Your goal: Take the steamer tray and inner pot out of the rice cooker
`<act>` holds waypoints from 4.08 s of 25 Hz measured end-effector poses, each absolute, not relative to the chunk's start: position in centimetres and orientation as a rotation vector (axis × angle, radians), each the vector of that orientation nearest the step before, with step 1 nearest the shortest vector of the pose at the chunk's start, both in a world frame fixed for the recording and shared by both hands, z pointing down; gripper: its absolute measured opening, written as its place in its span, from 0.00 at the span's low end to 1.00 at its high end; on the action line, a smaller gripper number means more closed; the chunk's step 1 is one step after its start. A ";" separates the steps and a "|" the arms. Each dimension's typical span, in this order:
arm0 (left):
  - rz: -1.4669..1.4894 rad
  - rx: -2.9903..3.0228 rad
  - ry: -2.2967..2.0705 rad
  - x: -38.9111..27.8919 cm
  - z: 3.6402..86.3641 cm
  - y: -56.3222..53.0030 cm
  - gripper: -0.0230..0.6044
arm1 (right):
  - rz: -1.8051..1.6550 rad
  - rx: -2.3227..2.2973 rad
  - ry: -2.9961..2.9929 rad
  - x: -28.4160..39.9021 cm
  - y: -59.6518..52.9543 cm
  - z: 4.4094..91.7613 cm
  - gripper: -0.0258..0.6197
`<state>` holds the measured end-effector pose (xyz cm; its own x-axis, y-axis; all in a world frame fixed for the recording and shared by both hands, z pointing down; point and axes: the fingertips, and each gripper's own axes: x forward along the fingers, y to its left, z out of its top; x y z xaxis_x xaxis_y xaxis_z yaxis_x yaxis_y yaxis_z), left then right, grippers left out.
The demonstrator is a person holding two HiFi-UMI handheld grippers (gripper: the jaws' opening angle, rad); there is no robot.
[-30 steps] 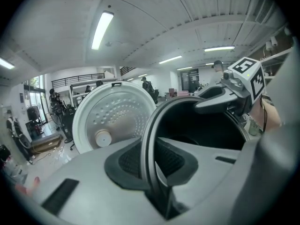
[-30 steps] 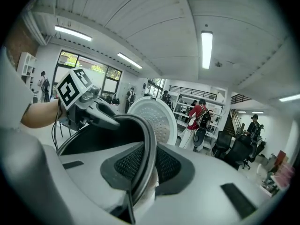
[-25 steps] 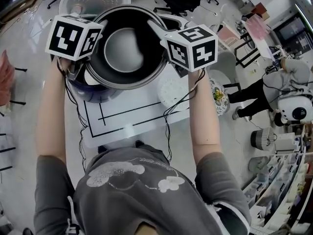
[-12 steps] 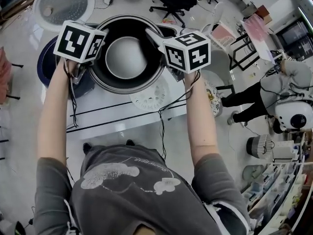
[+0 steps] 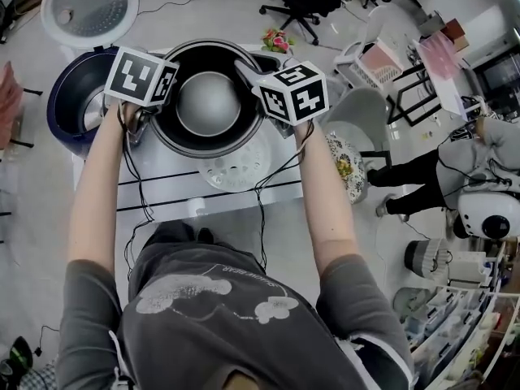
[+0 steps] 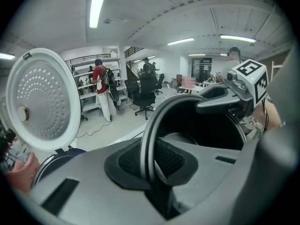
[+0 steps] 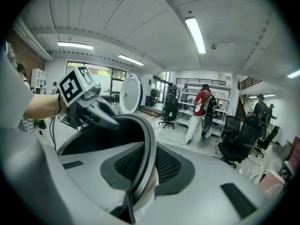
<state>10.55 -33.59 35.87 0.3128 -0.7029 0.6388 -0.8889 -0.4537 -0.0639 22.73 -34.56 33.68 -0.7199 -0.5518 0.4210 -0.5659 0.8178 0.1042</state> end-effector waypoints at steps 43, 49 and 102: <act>1.453 2.092 -1.321 9.0 49.6 -46.1 0.19 | 0.277 0.764 -2.225 22.1 -47.6 47.1 0.19; 1.515 2.071 -1.319 8.3 50.6 -47.1 0.21 | 0.253 0.738 -2.154 21.3 -48.6 48.1 0.20; 0.869 2.369 -1.663 12.5 37.0 -34.4 0.54 | 0.132 1.239 -2.489 26.9 -37.1 35.5 0.38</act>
<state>12.48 -34.41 36.97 0.2319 -0.8254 0.5148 -0.8937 -0.3897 -0.2222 26.85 -37.12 35.48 -0.5528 -0.7543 0.3542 -0.7876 0.6117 0.0736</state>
